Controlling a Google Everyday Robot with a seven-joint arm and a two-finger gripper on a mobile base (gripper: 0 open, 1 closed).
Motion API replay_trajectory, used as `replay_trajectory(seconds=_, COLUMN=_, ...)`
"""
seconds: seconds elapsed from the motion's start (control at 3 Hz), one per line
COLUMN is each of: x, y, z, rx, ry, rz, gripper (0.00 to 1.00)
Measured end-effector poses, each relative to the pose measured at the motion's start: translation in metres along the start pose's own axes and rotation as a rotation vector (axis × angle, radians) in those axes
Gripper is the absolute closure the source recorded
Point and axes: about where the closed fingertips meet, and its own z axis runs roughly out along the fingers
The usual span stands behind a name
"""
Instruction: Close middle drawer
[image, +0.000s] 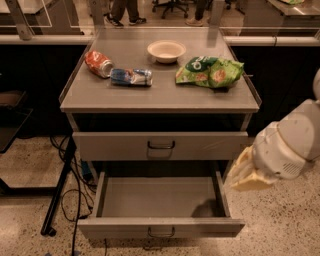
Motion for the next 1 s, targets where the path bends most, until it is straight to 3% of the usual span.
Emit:
replay_trajectory(seconds=0.33, x=-0.003, y=0.025, z=0.052, rx=0.006, ry=-0.124, rz=-0.067, gripper=1.00)
replay_trajectory(seconds=0.67, x=0.000, y=0.030, z=0.076, rx=0.072, ry=-0.154, rz=-0.123, gripper=1.00)
replay_trajectory(seconds=1.0, x=0.007, y=0.017, z=0.087, rx=0.126, ry=-0.120, rz=-0.155, gripper=1.00)
